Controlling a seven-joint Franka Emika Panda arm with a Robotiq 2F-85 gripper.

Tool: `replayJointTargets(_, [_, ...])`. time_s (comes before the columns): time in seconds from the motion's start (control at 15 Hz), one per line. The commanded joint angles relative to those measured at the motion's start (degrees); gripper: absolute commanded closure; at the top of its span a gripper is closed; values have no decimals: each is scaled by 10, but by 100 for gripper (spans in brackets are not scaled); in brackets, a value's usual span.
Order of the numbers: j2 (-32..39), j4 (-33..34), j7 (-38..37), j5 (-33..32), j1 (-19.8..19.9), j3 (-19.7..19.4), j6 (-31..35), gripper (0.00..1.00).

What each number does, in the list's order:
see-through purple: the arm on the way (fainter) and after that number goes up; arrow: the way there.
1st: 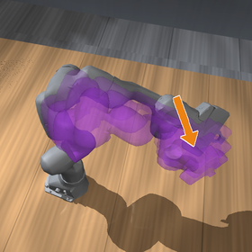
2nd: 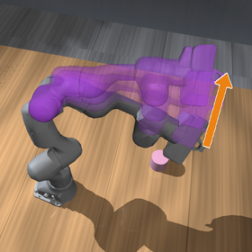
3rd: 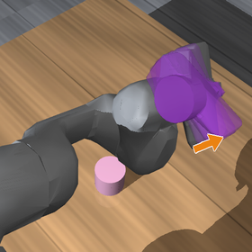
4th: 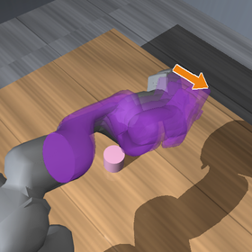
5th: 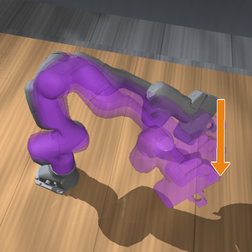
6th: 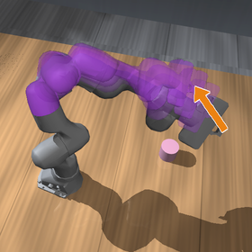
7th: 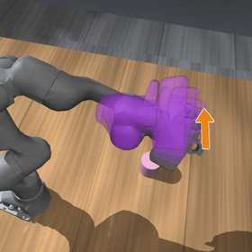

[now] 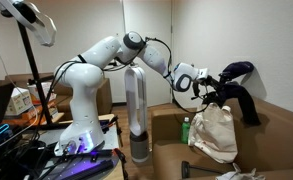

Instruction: Put the glove on the armrest of the chair then put he blue object in the bag

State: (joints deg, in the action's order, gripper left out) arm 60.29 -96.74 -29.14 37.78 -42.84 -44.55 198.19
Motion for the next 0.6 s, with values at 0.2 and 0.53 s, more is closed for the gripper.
replayJointTargets(0.2, [-51,-182,10,-12,-163,-71,0,96])
replayJointTargets(0.53, [-100,-330,7,-29,-254,-95,0,96])
